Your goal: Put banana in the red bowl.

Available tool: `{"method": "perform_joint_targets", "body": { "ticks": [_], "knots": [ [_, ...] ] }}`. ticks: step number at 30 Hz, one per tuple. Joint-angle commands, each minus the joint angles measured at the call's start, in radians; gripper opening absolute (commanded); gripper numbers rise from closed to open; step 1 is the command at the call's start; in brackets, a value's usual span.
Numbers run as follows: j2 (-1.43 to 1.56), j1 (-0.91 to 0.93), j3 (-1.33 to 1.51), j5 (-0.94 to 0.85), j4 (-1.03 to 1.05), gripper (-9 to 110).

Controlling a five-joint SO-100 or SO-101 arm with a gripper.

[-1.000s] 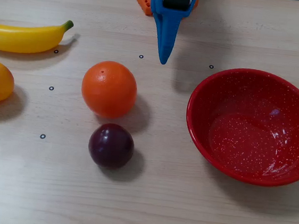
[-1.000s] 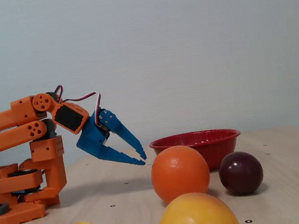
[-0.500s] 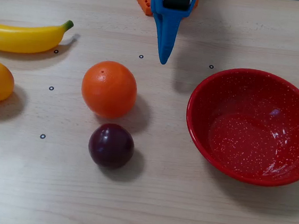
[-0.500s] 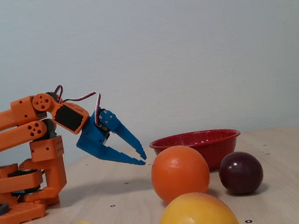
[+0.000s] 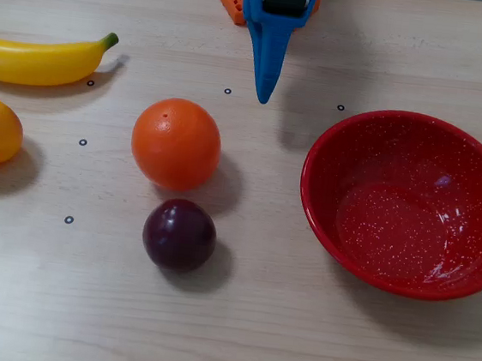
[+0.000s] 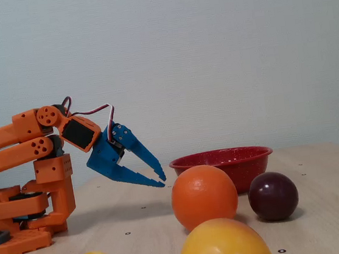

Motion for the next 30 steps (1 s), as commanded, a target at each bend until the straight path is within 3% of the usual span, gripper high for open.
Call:
{"method": "perform_joint_targets", "body": {
  "ticks": [1,30],
  "knots": [
    [0.012,-0.006,0.037,-0.023,-0.032,0],
    [0.012,-0.002,0.037,-0.028,-0.032,0]
  ]
}}
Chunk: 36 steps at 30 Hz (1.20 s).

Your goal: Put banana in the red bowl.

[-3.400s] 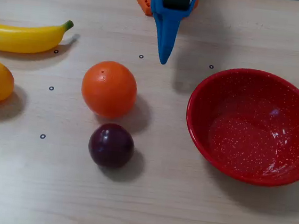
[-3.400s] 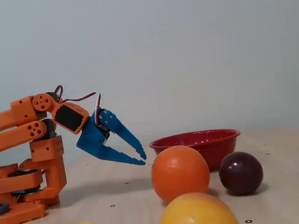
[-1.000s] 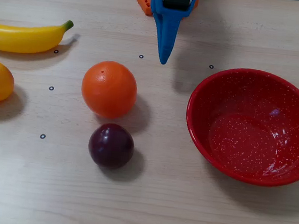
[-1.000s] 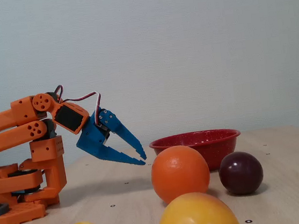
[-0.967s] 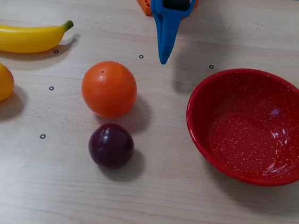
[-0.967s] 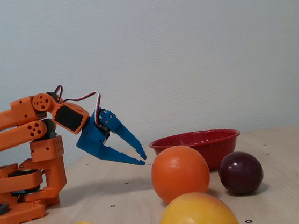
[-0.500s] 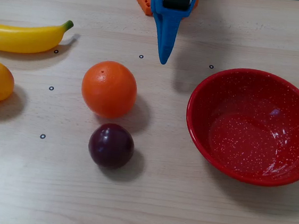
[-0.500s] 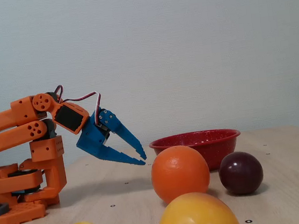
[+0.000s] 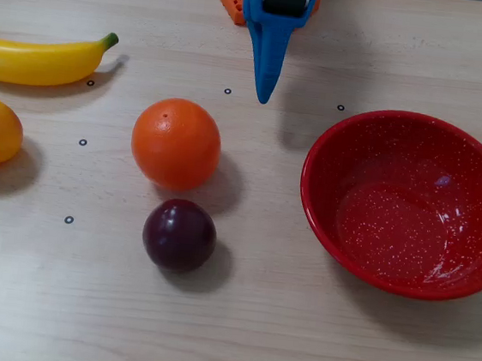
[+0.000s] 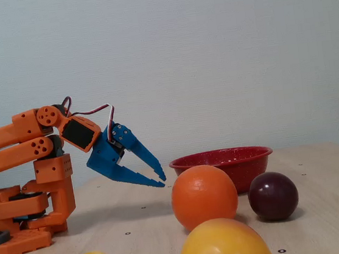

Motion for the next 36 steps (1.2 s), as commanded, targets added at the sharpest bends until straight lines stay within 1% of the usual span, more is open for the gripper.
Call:
{"method": "perform_joint_targets", "body": {
  "ticks": [1,5,11,19,29,36],
  "knots": [
    [0.012,-0.005,0.037,-0.031,-0.032,0],
    [0.006,-0.003,0.037,-0.044,-0.04,0],
    [-0.066,-0.002,0.006,-0.06,-0.109,0],
    [-0.15,0.011,-0.074,-0.086,-0.11,0],
    [-0.29,0.018,-0.255,-0.107,-0.103,0],
    [-0.374,0.028,-0.428,-0.146,-0.032,0]
  ]
}}
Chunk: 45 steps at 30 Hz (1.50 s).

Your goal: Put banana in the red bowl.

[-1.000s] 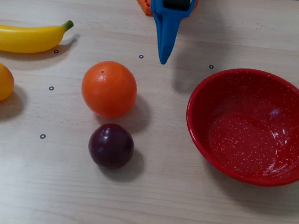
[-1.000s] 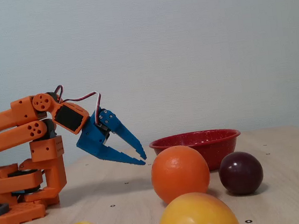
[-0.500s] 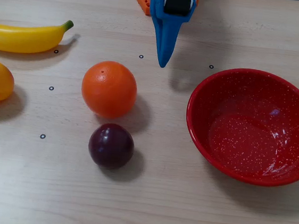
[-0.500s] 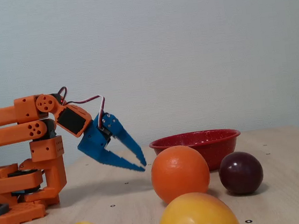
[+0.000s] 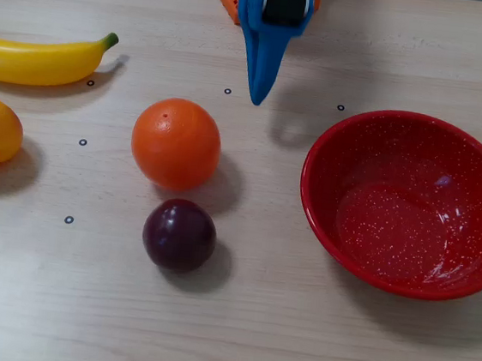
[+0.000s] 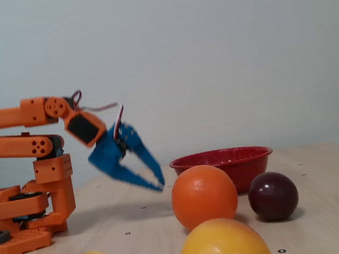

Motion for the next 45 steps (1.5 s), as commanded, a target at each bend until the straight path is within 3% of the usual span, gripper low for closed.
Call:
{"method": "perform_joint_targets", "body": {
  "ticks": [1,23,45],
  "knots": [
    [-0.038,0.018,-0.155,-0.023,0.037,0],
    [-0.474,0.256,-0.776,-0.087,0.342,0],
    [-1.035,0.726,-1.437,-0.313,0.69,0]
  ]
}}
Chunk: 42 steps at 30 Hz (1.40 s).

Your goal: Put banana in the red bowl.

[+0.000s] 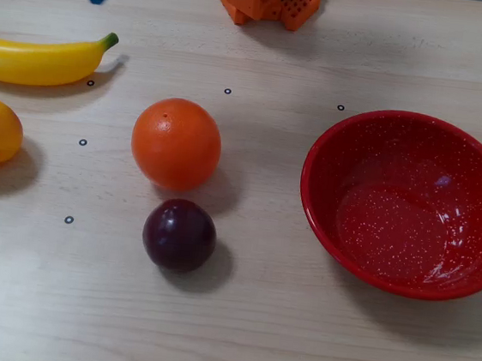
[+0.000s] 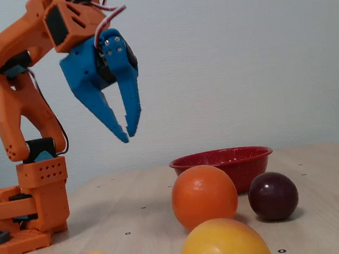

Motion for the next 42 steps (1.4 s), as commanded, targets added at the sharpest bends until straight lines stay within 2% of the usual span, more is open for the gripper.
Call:
{"method": "perform_joint_targets", "body": {
  "ticks": [1,16,26,30,42],
  "knots": [
    [-0.011,0.038,-0.153,-0.049,0.035,0],
    [-0.321,0.295,-0.39,-0.273,0.026,3],
    [-0.477,0.393,-0.494,-0.417,0.04,7],
    [-0.529,0.426,-0.497,-0.568,0.026,13],
    [-0.643,0.494,-0.494,-0.801,0.028,28]
  ]
}}
